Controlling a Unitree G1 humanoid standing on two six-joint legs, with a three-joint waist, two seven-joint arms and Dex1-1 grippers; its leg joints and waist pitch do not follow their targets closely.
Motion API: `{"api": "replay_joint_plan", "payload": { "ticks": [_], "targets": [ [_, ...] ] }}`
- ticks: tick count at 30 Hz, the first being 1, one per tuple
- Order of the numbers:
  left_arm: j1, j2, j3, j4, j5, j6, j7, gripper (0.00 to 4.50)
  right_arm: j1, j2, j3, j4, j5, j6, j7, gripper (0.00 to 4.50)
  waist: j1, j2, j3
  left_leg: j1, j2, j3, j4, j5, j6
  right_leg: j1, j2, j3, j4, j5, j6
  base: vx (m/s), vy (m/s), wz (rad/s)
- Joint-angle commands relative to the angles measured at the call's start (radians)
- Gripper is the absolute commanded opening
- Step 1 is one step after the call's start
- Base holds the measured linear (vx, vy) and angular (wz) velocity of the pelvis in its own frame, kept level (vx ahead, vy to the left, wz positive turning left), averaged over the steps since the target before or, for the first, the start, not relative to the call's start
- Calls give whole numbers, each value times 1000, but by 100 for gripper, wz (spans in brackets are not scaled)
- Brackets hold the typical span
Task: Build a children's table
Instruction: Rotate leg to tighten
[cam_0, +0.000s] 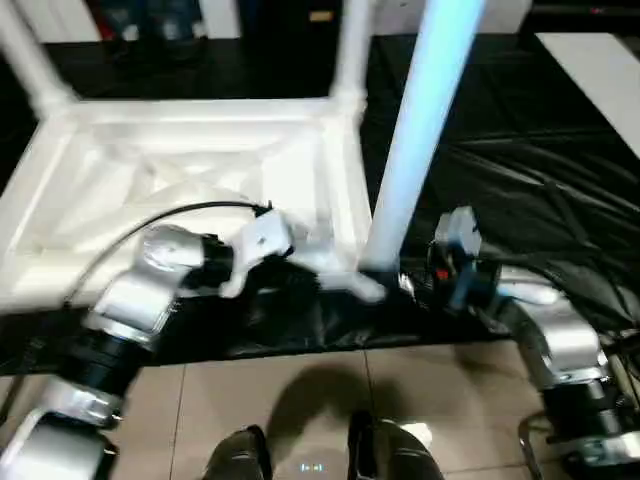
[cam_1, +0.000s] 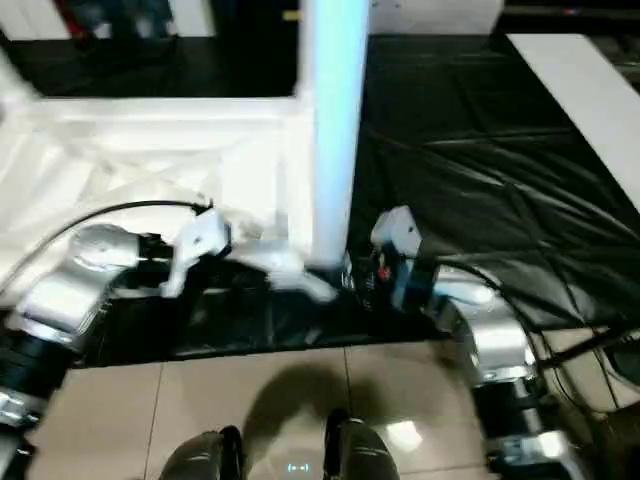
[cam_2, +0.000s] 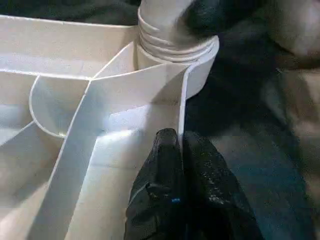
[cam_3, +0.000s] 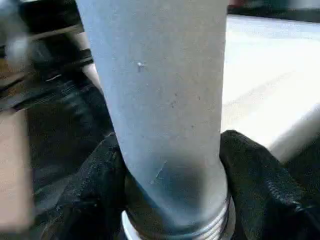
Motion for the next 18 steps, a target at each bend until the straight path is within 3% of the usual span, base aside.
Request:
{"api": "replay_joint_plan", "payload": {
  "ticks": [1,2,4,5,6,7,9,10,13,14,18],
  "targets": [
    [9,-116,-32,-107,-20,63,113,0,3,81,23,-18,-32,41,-166,254,1,-15,-87,6,49,-27,-74,-186,73,73,-84,57,-78,-515,-121,0,0,0],
    [9,-116,-32,-107,-20,63,113,0,3,81,23,-18,-32,41,-166,253,-2,-12,-87,7,48,-26,-72,-184,74,71,-84,57,-78,-511,-120,0,0,0],
    [6,-218,-44,-121,12,119,246,0,-7,179,0,-8,-53,57,-346,250,-9,-10,-85,9,45,-21,-71,-170,94,65,-79,60,-81,-490,-118,0,0,0],
    [6,-231,-46,-122,15,125,261,0,-8,192,-4,-7,-53,60,-366,250,-10,-10,-87,10,43,-19,-69,-171,96,63,-80,59,-82,-489,-119,0,0,0],
    [3,-264,-47,-121,21,139,299,0,-13,221,-11,-1,-63,66,-419,249,-9,-13,-87,7,39,-20,-70,-170,98,69,-80,57,-83,-501,-110,0,0,0],
    [-3,-302,-46,-111,31,149,345,0,-22,255,-21,8,-72,75,-479,249,-9,-7,-86,7,39,-20,-71,-165,100,67,-78,56,-83,-498,-104,0,0,0],
    [-12,-343,-44,-101,48,163,403,0,-33,297,-37,18,-86,86,-555,249,-10,-8,-89,9,39,-19,-70,-160,100,65,-76,56,-82,-478,-104,0,0,0],
    [-16,-353,-44,-95,54,164,417,0,-39,309,-43,23,-91,88,-579,249,-10,-9,-89,4,39,-20,-71,-152,107,68,-75,56,-78,-452,-106,0,0,0],
    [-26,-360,-53,-92,90,183,448,0,-50,331,-53,28,-98,65,-624,249,-10,-8,-90,5,38,-18,-70,-151,125,67,-74,57,-76,-413,-108,0,0,0],
    [-26,-360,-53,-92,90,183,448,0,-50,331,-53,28,-98,65,-624,284,-9,-8,-90,5,37,-18,-70,-153,128,67,-74,57,-76,-411,-106,0,0,0],
    [-9,-291,-59,-108,99,185,392,0,-24,272,-70,7,-97,44,-569,323,-8,-10,-90,2,39,-20,-72,-151,138,72,-74,57,-72,-390,-111,0,0,0]
  ]
}}
